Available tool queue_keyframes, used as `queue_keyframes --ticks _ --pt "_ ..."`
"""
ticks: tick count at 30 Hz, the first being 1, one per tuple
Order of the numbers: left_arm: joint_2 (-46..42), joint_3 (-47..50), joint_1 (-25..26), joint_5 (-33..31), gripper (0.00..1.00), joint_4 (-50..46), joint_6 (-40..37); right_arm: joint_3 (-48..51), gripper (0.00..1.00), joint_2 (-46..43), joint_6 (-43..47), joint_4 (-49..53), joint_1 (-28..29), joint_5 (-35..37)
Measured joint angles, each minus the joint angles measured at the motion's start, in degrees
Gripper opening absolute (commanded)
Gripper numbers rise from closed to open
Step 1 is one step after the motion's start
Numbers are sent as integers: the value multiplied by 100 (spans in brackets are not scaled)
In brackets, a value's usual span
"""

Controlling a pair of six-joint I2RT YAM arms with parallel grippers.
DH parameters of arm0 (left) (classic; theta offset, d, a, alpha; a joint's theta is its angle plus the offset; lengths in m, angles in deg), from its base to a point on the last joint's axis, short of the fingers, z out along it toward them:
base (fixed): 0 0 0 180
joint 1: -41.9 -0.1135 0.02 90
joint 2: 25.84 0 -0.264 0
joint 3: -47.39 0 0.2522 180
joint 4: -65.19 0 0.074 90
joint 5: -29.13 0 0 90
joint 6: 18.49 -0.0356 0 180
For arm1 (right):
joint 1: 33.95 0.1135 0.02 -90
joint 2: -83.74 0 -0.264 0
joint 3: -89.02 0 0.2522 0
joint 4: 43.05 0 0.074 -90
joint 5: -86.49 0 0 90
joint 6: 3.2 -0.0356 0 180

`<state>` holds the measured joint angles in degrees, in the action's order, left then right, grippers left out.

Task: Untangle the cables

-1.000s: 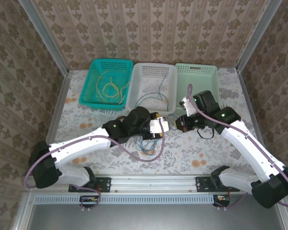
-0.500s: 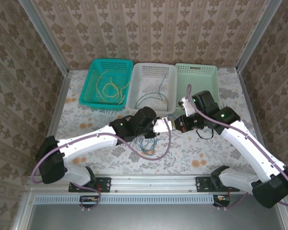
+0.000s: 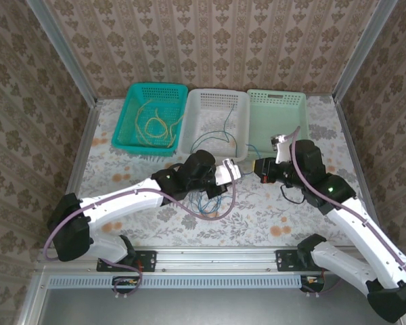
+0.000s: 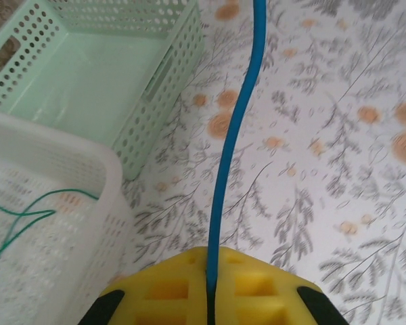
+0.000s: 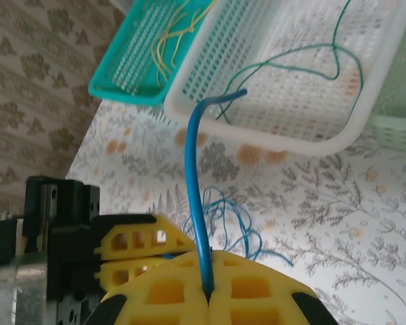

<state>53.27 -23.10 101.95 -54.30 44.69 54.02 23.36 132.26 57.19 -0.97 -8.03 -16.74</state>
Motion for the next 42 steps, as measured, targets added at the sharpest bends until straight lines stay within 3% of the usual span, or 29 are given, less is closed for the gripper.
queue_keyframes --ticks 12,19,22,24,28,35,42 --pt "376 76 -81 1759 0 1268 2079 1331 0 -1237 -929 -1891 184 1368" --pt "822 186 -83 2874 0 2280 3418 1952 0 -2009 -1029 -2087 437 2326" --pt "828 186 -66 3108 0 2426 3554 1971 23 -2098 -1005 -2092 437 2352" --pt "828 186 -33 3268 0 2424 3550 1917 42 -1915 -885 -2061 437 2223" --pt "826 103 -2 3626 0 2256 3458 1692 56 -1447 -610 -1987 433 1766" --pt "490 63 -15 4111 0 1759 3154 1202 69 -1261 -435 -1626 -151 796" --pt "74 118 -144 4559 0 1672 3045 1202 69 -1025 -1386 -1965 -1718 -1209"
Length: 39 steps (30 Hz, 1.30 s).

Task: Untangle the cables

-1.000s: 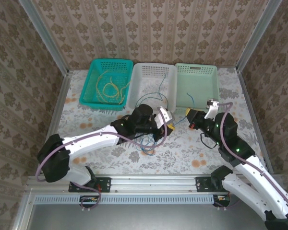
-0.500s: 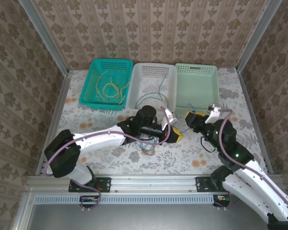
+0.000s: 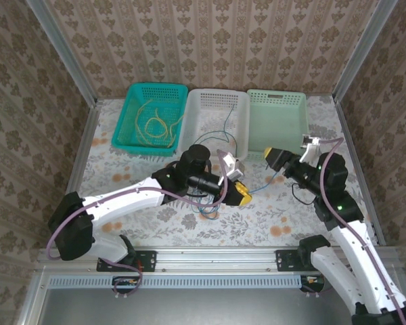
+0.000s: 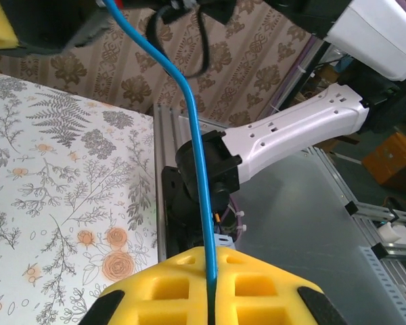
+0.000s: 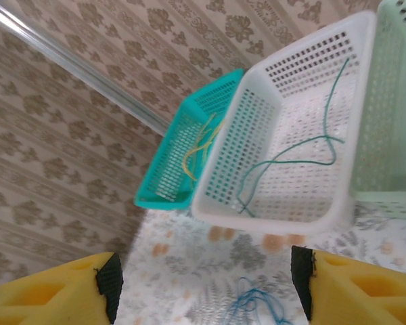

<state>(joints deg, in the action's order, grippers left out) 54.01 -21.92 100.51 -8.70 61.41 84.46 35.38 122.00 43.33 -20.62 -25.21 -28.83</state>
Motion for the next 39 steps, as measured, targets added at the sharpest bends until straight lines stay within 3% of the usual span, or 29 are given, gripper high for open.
queue_keyframes --ticks 7,15,21,30,39 --pt "0 151 -11 55 0 -129 -136 109 70 688 -1051 -568 -319 -1213" --pt "-76 514 -289 92 0 61 -37 -142 75 629 -1051 -151 -949 -1757" --pt "-203 348 -310 -87 0 -968 -693 -96 76 944 -1550 -289 -1386 -2337" --pt "-114 -396 -227 -894 0 -2750 -2041 52 77 1174 -2251 -378 -1388 -3077" --pt "260 -693 -125 -1650 0 -3622 -2785 131 73 1152 -2549 -459 -1187 -3469"
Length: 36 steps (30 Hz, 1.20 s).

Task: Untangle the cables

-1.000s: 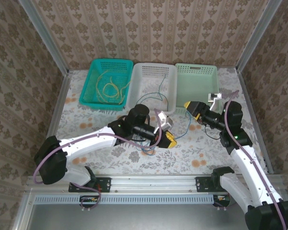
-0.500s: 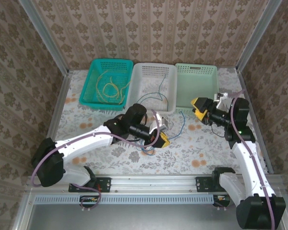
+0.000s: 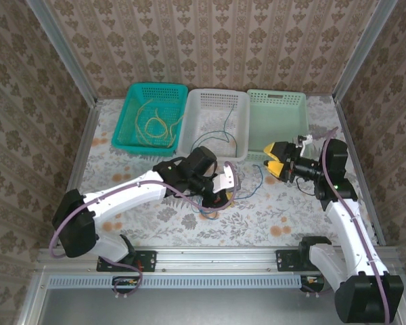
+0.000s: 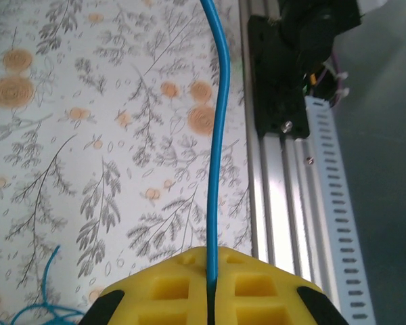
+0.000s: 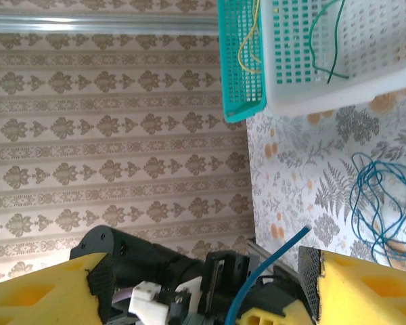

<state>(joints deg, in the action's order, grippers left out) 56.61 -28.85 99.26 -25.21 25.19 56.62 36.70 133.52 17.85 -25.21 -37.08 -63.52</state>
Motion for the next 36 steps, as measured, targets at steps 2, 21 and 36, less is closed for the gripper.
queue_keyframes --ticks 2,21,36 --pt "46 -44 0 -127 0 -129 -83 31 71 -7 -28 0 94 -33" --pt "332 -555 341 -1340 0 -699 -682 157 51 70 293 490 483 -175" --pt "361 -411 483 -1436 0 -428 -863 -131 0 -52 1388 852 964 793"
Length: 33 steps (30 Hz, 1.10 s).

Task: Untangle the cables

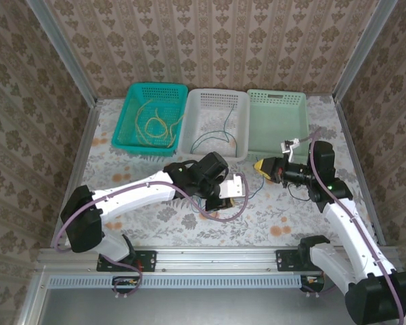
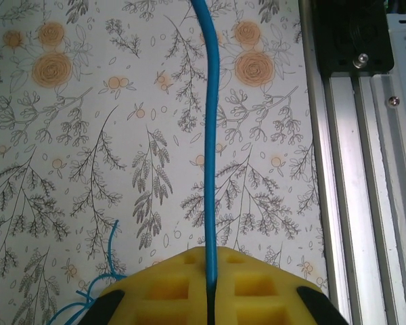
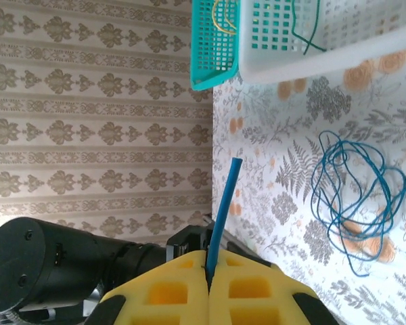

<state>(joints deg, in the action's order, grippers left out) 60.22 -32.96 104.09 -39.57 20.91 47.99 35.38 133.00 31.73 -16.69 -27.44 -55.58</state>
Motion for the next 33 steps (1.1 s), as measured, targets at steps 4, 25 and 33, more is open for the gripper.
queue_keyframes --ticks 4,25,33 --pt "-7 247 -138 649 0 476 448 -302 0 -562 901 315 710 870" --pt "1377 516 -494 4229 0 4413 4645 -96 0 -2450 4234 -306 3021 5445" --pt "1375 315 -540 4201 0 4389 4833 13 87 -2197 4780 -678 3069 5932"
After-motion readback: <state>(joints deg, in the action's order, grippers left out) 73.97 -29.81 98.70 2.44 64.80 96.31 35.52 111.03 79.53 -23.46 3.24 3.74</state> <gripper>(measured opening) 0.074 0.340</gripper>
